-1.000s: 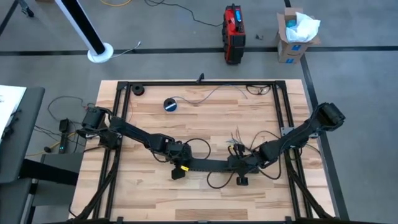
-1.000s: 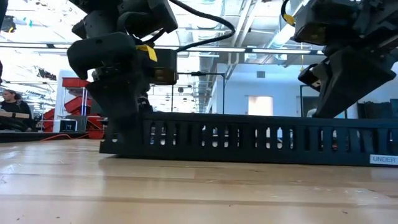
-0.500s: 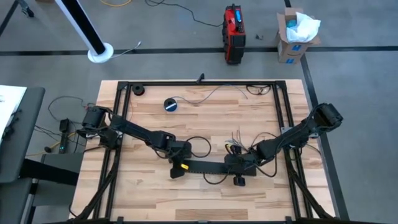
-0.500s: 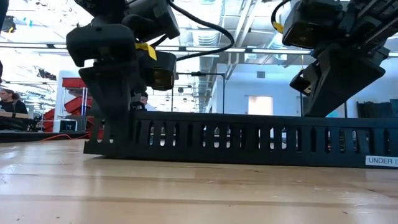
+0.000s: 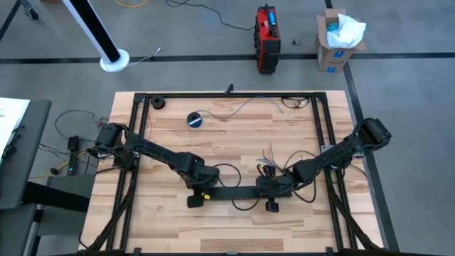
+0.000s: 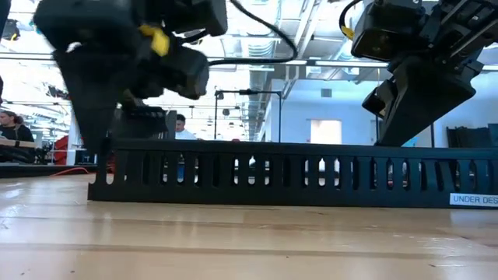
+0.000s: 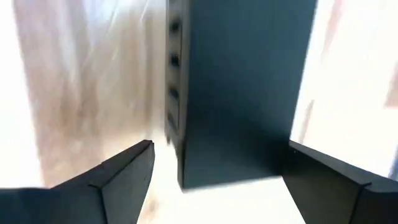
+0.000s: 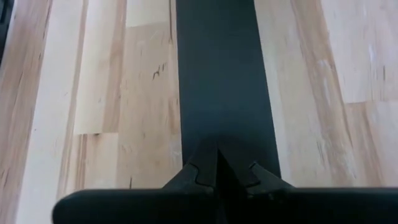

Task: Ziptie cables
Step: Close the black cable duct with the black cable duct cover, then return to Home Position

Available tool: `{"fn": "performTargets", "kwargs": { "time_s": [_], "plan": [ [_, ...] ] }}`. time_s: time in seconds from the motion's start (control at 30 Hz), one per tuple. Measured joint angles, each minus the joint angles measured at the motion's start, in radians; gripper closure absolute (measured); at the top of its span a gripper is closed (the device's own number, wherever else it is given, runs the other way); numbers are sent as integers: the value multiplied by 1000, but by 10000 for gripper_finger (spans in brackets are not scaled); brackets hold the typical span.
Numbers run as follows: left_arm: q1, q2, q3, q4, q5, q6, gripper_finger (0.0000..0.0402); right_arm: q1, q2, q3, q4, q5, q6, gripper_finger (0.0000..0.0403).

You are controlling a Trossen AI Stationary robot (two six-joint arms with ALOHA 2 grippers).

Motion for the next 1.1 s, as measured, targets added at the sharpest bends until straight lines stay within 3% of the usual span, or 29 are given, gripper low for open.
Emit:
{"fn": "performTargets", "kwargs": {
  "time_s": [0.27, 0.37, 0.53, 0.63, 0.73, 0.9, 1.0, 1.1],
  "plan": [
    [-48, -1, 5, -229, -27, 61, 76, -10, 1, 0, 4, 0, 3, 403],
    [-73, -8, -21, -277, -86, 69, 76, -10, 1, 0, 5, 1, 7, 403],
    [-144, -10, -102, -147, -200, 91, 77, 13, -68, 0, -13, 117, 8, 403],
    [-200, -54, -158, -34, -292, -1, 77, 31, -176, -10, -41, 210, 58, 403],
    [-242, -130, -189, 75, -444, -197, 77, 62, -319, -12, -58, 241, 59, 403],
    [-302, -380, -250, 41, -713, -461, 77, 99, -541, -13, -145, 252, 36, 403],
    [-353, -570, -328, 30, -961, -696, 77, 128, -658, -27, -264, 334, 64, 403],
    [-442, -762, -426, 25, -1268, -882, 77, 188, -797, -115, -260, 479, 68, 403]
  ]
}}
